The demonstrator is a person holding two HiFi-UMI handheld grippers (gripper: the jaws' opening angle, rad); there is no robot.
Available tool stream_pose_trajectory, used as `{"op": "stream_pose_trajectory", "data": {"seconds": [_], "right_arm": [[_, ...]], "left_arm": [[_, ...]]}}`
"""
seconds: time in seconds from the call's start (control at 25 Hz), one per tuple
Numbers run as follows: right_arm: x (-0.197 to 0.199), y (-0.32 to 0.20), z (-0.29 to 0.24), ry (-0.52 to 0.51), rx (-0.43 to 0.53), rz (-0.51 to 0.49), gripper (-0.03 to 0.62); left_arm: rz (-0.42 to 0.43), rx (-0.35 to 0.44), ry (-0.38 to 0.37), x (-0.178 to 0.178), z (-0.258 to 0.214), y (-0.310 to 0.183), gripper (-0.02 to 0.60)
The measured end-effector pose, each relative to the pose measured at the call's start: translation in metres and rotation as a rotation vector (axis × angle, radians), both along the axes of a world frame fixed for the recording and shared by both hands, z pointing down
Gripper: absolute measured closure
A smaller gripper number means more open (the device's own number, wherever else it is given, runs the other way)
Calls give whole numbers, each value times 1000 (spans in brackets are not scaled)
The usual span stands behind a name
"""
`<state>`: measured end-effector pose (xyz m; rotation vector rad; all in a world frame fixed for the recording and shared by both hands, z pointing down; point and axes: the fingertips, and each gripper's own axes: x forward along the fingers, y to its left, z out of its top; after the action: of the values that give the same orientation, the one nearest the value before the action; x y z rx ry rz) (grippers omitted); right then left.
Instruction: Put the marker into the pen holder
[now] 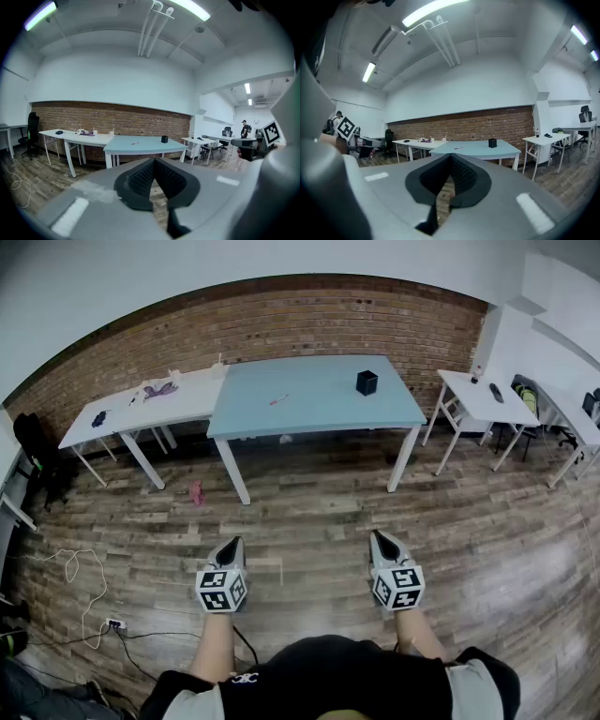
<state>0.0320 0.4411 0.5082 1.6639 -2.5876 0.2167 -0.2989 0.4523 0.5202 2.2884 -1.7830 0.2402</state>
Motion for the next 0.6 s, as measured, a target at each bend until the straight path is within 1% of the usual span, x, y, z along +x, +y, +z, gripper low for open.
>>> {"op": "stream_pose_trajectory", "data": {"seconds": [0.28, 0.44, 0.6], "right_arm": [[-7, 6, -2, -23, -1, 13, 591], [-20, 11, -4, -30, 5, -8, 591], [-34, 13, -3, -13, 8, -15, 590]], "left_arm": [[6, -2, -4, -4, 3, 5, 575], [11, -2, -6, -11, 6, 8, 575], [18, 3, -13, -20, 8, 9, 575]]}}
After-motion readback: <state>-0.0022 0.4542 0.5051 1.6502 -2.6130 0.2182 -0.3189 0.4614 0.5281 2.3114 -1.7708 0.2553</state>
